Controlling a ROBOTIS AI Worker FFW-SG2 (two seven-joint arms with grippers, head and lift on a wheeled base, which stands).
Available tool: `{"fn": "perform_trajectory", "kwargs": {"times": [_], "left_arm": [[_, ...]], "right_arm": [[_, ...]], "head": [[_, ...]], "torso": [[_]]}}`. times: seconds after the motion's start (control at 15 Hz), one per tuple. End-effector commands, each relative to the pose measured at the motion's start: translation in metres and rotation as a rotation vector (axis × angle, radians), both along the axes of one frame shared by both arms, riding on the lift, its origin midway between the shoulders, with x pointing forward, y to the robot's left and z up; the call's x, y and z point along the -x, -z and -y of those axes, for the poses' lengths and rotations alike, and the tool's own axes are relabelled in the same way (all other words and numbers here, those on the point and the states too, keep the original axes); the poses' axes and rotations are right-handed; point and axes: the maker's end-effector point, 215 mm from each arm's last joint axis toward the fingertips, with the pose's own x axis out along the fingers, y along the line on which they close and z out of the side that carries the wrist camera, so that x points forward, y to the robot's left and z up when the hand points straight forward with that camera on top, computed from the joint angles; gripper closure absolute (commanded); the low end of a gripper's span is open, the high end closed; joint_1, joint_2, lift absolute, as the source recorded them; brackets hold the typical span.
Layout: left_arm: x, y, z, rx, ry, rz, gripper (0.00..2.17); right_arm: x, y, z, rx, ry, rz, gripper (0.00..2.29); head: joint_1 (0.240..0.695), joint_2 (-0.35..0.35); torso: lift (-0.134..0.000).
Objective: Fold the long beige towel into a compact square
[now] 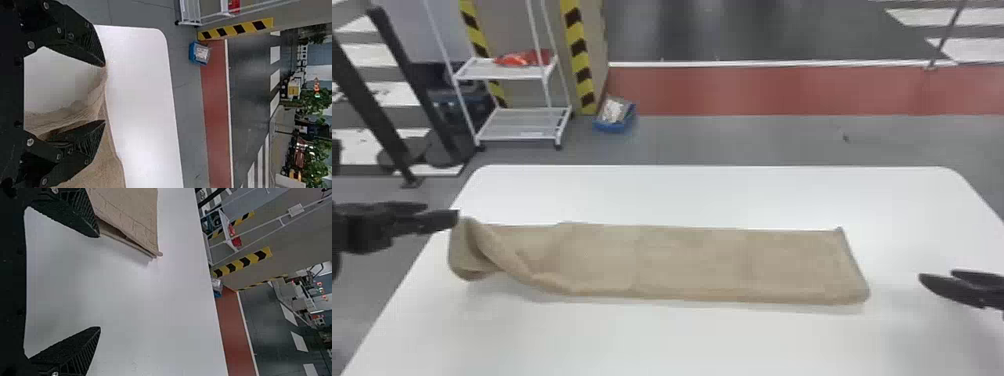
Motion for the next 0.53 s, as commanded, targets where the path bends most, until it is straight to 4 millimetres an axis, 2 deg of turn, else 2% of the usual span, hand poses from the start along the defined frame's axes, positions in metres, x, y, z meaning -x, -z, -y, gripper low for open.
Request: {"fn": "perform_trajectory", "kwargs": {"times": [0.0,0.07,0.2,0.33,0.47], "left_arm": [[0.002,0.005,-0.005,-0.012,-0.016,-0.009,0.03],[0.004,0.009,-0.006,-0.008,-0.03,-0.02,0.04],[0.022,0.028,0.007,0.066,-0.069,-0.09,0.15],[0.033,0.027,0.016,0.075,-0.094,-0.086,0.2],[0.056,0.029,0.032,0.159,-0.129,-0.155,0.27]], "right_arm": [[-0.001,0.001,-0.002,0.002,-0.005,-0.002,0.03],[-0.001,0.002,-0.003,0.004,-0.008,-0.003,0.03],[-0.001,0.002,-0.001,0.005,-0.004,-0.003,0.03],[-0.001,0.001,0.0,0.009,-0.004,-0.004,0.03],[-0.002,0.001,-0.001,0.009,-0.007,-0.003,0.03]], "head": [[0.695,0.057],[0.695,0.059],[0.695,0.066],[0.695,0.06],[0.695,0.051]], "torso": [[-0.124],[-0.124],[-0.124],[-0.124],[-0.124]]}}
